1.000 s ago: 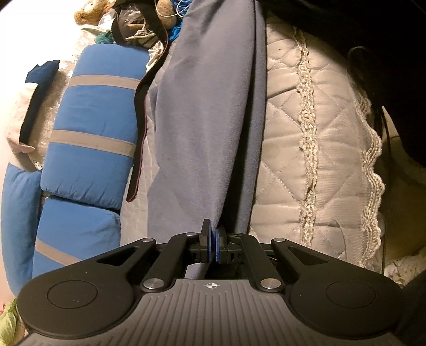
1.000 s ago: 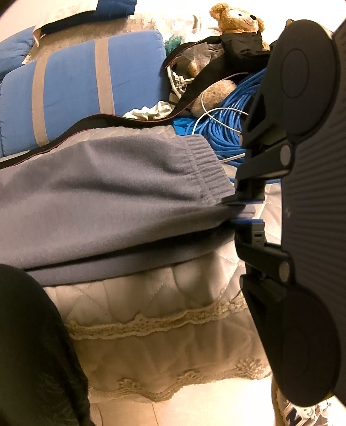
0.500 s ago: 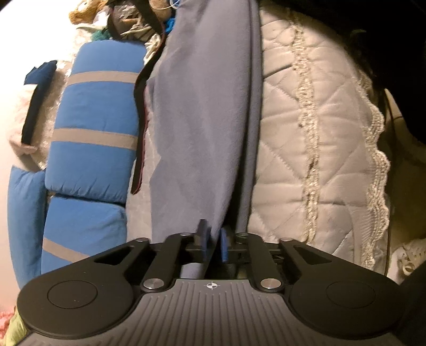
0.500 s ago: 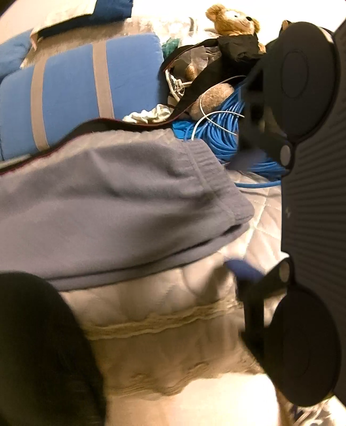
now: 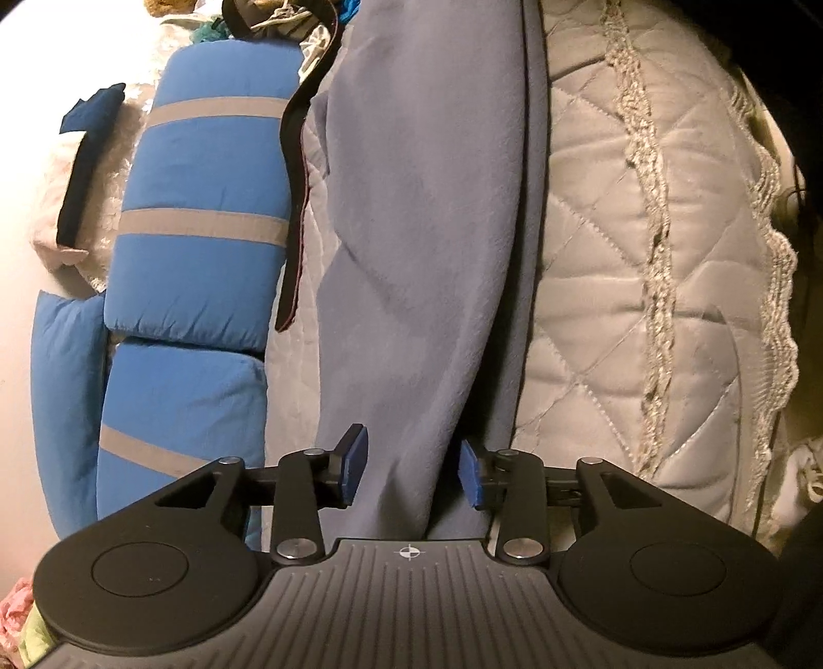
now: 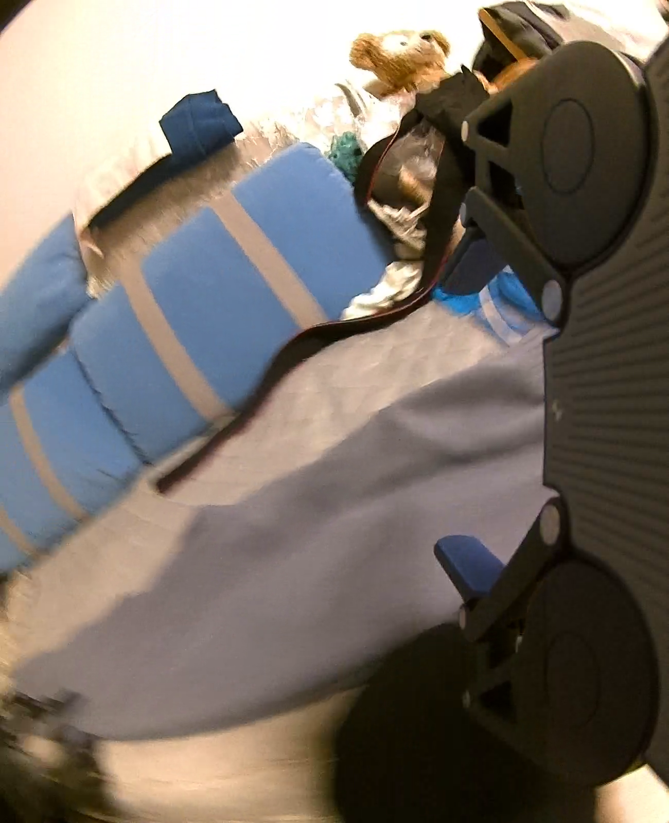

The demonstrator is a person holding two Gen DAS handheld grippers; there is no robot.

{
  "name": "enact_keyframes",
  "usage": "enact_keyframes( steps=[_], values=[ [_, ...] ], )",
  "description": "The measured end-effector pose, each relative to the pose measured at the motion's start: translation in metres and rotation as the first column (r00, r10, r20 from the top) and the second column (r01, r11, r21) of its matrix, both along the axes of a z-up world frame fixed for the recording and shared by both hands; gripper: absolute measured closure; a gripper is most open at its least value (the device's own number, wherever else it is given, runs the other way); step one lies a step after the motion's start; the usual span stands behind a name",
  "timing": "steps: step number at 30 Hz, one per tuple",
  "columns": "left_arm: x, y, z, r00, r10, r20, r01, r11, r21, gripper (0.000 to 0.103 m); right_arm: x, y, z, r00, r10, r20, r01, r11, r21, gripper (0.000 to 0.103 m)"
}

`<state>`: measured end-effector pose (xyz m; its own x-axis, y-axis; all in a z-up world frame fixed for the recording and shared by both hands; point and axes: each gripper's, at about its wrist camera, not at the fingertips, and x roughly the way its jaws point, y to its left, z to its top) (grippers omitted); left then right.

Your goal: Fold clothes

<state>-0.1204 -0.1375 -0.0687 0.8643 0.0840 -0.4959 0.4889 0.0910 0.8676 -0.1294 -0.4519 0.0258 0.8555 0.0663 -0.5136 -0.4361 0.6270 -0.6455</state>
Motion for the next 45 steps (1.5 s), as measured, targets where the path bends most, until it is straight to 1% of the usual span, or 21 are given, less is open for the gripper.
enact_keyframes(
  steps=[2,4,7,8,9,10,12,15,21,23,24,26,27,29,30,32,33,34,39,42,45],
  values=[
    [0.000,0.004,-0.001,1.000,0.000,0.008,0.000,1.000,0.006,0.062,0.000,0.026,0.001,1.000,0.007,-0.014,-0.006,0.997,0.078,0.000],
    [0.001,0.007,-0.001,1.000,0.013,0.010,-0.013,1.000,0.000,0.062,-0.003,0.057,-0.003,0.999,0.041,0.000,-0.041,0.993,0.111,0.000],
    [0.001,0.013,0.005,0.999,0.038,0.018,-0.037,0.998,-0.041,0.063,-0.012,0.106,-0.007,0.994,0.108,0.021,-0.110,0.982,0.152,0.000],
    [0.001,0.014,0.008,0.999,0.048,0.016,-0.047,0.997,-0.059,0.065,-0.015,0.123,-0.011,0.990,0.137,0.032,-0.140,0.978,0.156,0.000],
    [0.001,0.016,0.010,0.998,0.058,0.014,-0.057,0.995,-0.078,0.080,-0.019,0.140,-0.015,0.985,0.166,0.053,-0.172,0.973,0.155,0.000],
    [0.001,0.017,0.013,0.998,0.061,0.005,-0.060,0.994,-0.091,0.087,-0.023,0.160,-0.021,0.977,0.196,0.079,-0.206,0.969,0.139,0.000],
    [-0.001,0.020,0.019,0.998,0.064,-0.014,-0.065,0.991,-0.115,0.091,-0.027,0.192,-0.033,0.963,0.242,0.119,-0.255,0.961,0.109,0.000],
    [-0.005,0.024,0.030,0.998,0.047,-0.034,-0.051,0.987,-0.151,0.091,-0.031,0.235,-0.052,0.935,0.314,0.163,-0.330,0.940,0.085,0.000],
    [-0.006,0.036,0.046,0.995,0.015,-0.099,-0.037,0.974,-0.222,0.095,-0.032,0.287,-0.089,0.869,0.407,0.283,-0.394,0.913,-0.105,0.002],
    [-0.006,0.039,0.048,0.994,0.005,-0.106,-0.030,0.972,-0.234,0.097,-0.030,0.302,-0.102,0.854,0.423,0.303,-0.388,0.906,-0.171,0.009],
    [-0.005,0.040,0.049,0.994,0.000,-0.108,-0.026,0.971,-0.238,0.097,-0.028,0.308,-0.106,0.852,0.424,0.306,-0.381,0.905,-0.192,0.016],
    [-0.003,0.043,0.051,0.994,-0.013,-0.109,-0.014,0.969,-0.246,0.097,-0.020,0.318,-0.111,0.863,0.406,0.300,-0.358,0.911,-0.203,0.028],
    [-0.003,0.044,0.052,0.994,-0.021,-0.107,-0.007,0.968,-0.252,0.097,-0.015,0.321,-0.111,0.871,0.394,0.293,-0.348,0.916,-0.198,0.036],
    [-0.002,0.047,0.054,0.995,-0.031,-0.095,0.006,0.965,-0.261,0.094,-0.009,0.323,-0.108,0.886,0.383,0.261,-0.350,0.922,-0.165,0.066],
    [-0.002,0.050,0.056,0.996,-0.034,-0.084,0.011,0.964,-0.264,0.094,-0.005,0.323,-0.105,0.896,0.372,0.242,-0.349,0.927,-0.134,0.085],
    [-0.002,0.057,0.059,0.998,-0.017,-0.056,0.002,0.964,-0.267,0.089,0.002,0.320,-0.096,0.919,0.339,0.203,-0.336,0.941,-0.050,0.093],
    [-0.002,0.061,0.060,0.999,-0.008,-0.041,-0.004,0.963,-0.268,0.075,0.004,0.319,-0.093,0.923,0.334,0.192,-0.334,0.942,-0.031,0.096],
    [-0.002,0.064,0.061,1.000,0.002,-0.026,-0.009,0.963,-0.270,0.064,0.006,0.318,-0.090,0.925,0.330,0.186,-0.333,0.943,-0.016,0.096],
    [0.005,0.070,0.049,0.996,0.094,0.005,-0.090,0.962,-0.258,0.062,0.014,0.314,-0.074,0.936,0.305,0.179,-0.317,0.947,0.047,0.096],
    [0.012,0.068,0.034,0.989,0.131,0.069,-0.115,0.973,-0.201,0.062,0.014,0.312,-0.069,0.938,0.298,0.178,-0.313,0.948,0.061,0.096],
    [0.024,0.070,0.020,0.979,0.162,0.120,-0.150,0.983,-0.108,0.062,0.017,0.312,-0.065,0.941,0.290,0.176,-0.307,0.949,0.074,0.096]
  ],
)
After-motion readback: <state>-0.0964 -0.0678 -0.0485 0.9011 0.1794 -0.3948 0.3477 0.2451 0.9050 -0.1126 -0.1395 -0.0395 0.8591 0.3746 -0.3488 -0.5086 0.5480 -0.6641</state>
